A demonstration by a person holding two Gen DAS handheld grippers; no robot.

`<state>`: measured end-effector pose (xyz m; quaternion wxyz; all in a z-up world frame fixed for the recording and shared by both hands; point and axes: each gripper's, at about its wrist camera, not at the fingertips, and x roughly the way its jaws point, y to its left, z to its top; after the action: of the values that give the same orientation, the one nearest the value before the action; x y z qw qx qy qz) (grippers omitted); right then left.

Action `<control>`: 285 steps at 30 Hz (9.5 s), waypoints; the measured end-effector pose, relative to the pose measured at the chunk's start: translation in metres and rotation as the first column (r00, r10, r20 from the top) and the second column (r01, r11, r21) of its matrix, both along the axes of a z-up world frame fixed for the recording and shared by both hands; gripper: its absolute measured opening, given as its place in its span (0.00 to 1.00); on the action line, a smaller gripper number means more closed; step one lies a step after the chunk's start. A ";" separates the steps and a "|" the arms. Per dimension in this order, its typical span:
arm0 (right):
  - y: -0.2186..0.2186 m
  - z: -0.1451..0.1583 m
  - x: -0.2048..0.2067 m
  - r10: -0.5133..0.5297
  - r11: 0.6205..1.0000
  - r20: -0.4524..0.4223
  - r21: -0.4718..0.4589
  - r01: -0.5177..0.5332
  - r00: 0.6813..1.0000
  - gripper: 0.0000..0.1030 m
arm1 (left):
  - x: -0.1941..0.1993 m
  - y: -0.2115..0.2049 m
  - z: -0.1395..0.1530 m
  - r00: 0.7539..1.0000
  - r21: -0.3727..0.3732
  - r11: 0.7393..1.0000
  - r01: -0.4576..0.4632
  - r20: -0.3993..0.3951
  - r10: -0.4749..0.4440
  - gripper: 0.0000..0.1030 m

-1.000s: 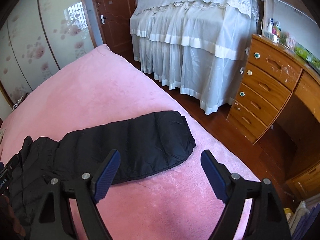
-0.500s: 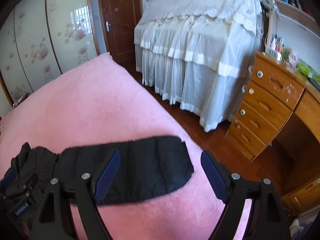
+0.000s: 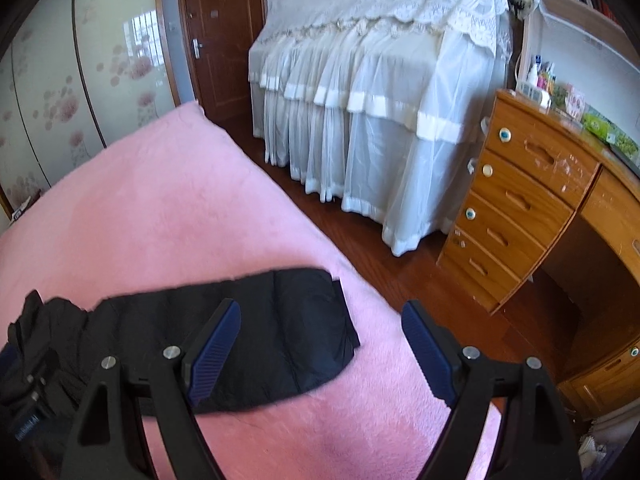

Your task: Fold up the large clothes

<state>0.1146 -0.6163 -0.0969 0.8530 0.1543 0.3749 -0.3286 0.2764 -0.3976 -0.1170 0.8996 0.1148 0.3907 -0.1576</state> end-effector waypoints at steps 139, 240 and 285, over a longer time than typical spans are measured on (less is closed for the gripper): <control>0.352 -0.069 0.186 0.534 0.826 0.027 0.194 -0.528 0.845 0.42 | 0.107 0.448 -0.107 0.859 -0.053 0.867 -0.495 -0.179 0.479 0.25; 0.826 -0.034 0.223 0.898 0.437 -0.068 0.011 -0.899 0.435 0.42 | 0.051 0.939 -0.145 0.462 -0.127 0.483 -0.866 -0.573 0.677 0.96; 0.436 0.007 0.099 0.541 0.838 0.036 0.068 -0.542 0.841 0.42 | -0.039 0.362 -0.067 0.993 0.000 1.000 0.012 -0.119 -0.012 0.66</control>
<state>0.2134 -0.1805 -0.0899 0.9074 0.0767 0.4089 -0.0590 0.2375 -0.0353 -0.1844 0.8738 0.1077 0.4430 -0.1692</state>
